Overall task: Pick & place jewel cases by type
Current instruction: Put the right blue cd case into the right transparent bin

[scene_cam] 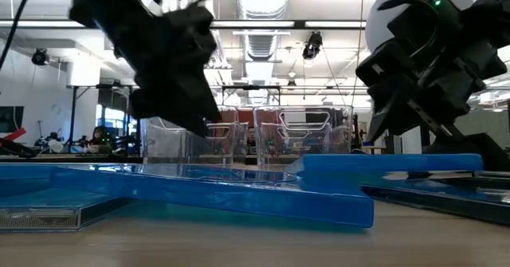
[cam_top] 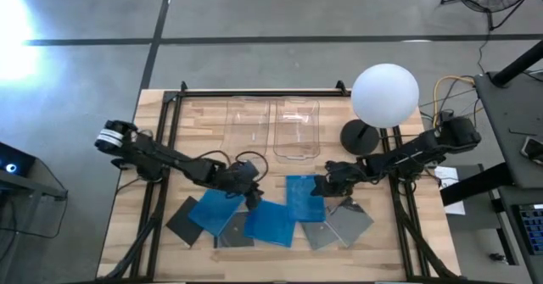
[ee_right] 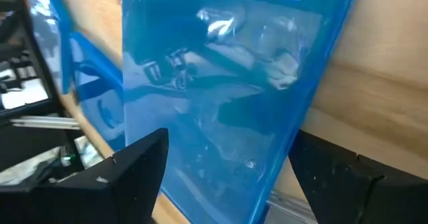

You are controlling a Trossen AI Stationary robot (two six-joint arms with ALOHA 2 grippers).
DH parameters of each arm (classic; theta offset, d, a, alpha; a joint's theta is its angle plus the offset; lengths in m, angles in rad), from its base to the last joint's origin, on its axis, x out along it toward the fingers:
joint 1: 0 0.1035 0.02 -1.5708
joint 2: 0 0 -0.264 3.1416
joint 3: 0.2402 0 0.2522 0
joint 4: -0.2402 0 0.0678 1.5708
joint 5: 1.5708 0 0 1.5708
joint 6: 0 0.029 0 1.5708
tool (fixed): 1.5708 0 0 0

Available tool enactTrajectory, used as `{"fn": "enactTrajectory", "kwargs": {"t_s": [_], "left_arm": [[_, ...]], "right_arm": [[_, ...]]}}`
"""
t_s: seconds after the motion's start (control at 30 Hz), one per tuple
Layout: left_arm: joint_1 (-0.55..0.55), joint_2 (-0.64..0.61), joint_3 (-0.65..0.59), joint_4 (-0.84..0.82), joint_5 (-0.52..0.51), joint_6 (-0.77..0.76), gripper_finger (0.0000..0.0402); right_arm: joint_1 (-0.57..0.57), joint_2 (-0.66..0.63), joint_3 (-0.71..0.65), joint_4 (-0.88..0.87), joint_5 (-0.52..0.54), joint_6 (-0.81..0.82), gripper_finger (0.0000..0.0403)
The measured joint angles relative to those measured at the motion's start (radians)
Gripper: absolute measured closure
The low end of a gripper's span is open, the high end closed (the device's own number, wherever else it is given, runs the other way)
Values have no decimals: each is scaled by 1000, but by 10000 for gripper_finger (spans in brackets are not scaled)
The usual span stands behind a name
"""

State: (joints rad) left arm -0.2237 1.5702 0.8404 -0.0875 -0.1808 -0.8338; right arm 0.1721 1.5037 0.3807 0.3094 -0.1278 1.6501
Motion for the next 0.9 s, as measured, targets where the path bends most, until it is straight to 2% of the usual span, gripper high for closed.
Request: {"fn": "enactTrajectory", "kwargs": {"t_s": [0.23,0.57,0.9], "left_arm": [[49,102,75,0,121,92,241],[72,222,166,14,162,181,241],[72,280,207,20,223,184,241]], "right_arm": [[2,30,1,44,42,7,102],[3,24,32,72,106,-70,116],[1,84,89,84,144,-109,129]]}}
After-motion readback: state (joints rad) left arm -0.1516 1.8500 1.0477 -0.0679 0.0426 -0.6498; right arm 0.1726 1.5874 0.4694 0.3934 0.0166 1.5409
